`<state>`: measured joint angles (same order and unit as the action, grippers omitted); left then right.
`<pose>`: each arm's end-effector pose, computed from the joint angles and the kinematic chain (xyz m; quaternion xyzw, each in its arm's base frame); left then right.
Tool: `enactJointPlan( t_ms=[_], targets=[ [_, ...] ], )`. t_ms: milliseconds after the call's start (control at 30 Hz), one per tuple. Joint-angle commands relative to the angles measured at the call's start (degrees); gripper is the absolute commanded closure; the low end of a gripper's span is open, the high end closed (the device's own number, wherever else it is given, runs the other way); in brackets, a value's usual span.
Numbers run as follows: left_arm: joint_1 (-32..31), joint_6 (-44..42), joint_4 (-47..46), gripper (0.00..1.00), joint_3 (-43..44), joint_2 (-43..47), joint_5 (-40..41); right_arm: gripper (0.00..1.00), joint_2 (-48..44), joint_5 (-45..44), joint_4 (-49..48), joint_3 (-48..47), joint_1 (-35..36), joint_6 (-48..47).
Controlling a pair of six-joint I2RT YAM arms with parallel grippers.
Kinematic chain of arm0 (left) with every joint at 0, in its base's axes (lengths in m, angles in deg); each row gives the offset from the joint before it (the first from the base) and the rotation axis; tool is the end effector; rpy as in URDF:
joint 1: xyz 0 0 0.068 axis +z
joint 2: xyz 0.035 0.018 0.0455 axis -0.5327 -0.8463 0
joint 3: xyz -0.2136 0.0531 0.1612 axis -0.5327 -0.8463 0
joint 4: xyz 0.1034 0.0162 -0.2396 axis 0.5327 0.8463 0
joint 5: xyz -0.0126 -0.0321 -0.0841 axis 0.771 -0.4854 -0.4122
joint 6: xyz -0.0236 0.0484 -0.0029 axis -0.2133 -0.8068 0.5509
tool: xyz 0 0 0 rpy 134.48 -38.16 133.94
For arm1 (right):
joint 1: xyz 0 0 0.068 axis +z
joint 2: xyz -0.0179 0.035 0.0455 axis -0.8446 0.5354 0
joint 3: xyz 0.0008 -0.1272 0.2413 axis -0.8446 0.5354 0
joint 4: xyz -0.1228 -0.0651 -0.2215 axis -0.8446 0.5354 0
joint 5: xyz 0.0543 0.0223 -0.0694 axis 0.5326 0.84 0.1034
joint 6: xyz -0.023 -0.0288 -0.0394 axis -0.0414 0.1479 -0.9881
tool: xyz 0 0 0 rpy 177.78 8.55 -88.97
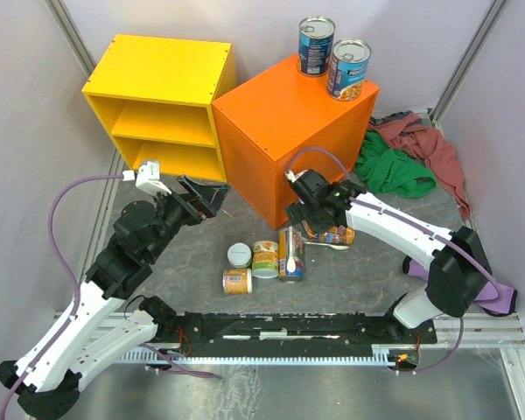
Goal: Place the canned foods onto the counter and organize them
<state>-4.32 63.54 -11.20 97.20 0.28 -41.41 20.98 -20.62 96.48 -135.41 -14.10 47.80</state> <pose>0.1214 -0.0811 0.3724 -0.1234 0.7302 -0.3822 0.5527 0.2249 0.2017 0.2596 -0.2182 0.9465 -0.0050 0.2377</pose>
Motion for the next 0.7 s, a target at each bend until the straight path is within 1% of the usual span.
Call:
enactJointPlan(
  t_ms=[0, 233, 367, 500, 667],
  targets=[
    [-0.2, 1.7, -0.8, 0.01, 1.1, 0.4, -0.6, 0.0, 1.2, -2.2, -4.3, 1.2, 0.2, -3.3],
    [-0.3, 1.8, -0.9, 0.0, 0.8, -1.3, -1.6, 0.0, 3.4, -7.4, -4.8, 2.3, 0.2, -2.8],
    [-0.2, 1.8, -0.9, 0.0, 0.9, -2.6, -2.1, 0.0, 4.1, -7.8, -4.1, 2.3, -1.7, 5.3],
    [-0.2, 1.3, -1.0, 0.0, 0.7, -3.6, -2.7, 0.0, 3.5, -9.2, -4.4, 3.1, -2.0, 13.1],
    [-0.2, 1.7, -1.2, 0.0, -0.3, -3.9, -3.3, 0.0, 5.1, -11.1, -4.7, 2.1, -2.1, 15.3]
  ],
)
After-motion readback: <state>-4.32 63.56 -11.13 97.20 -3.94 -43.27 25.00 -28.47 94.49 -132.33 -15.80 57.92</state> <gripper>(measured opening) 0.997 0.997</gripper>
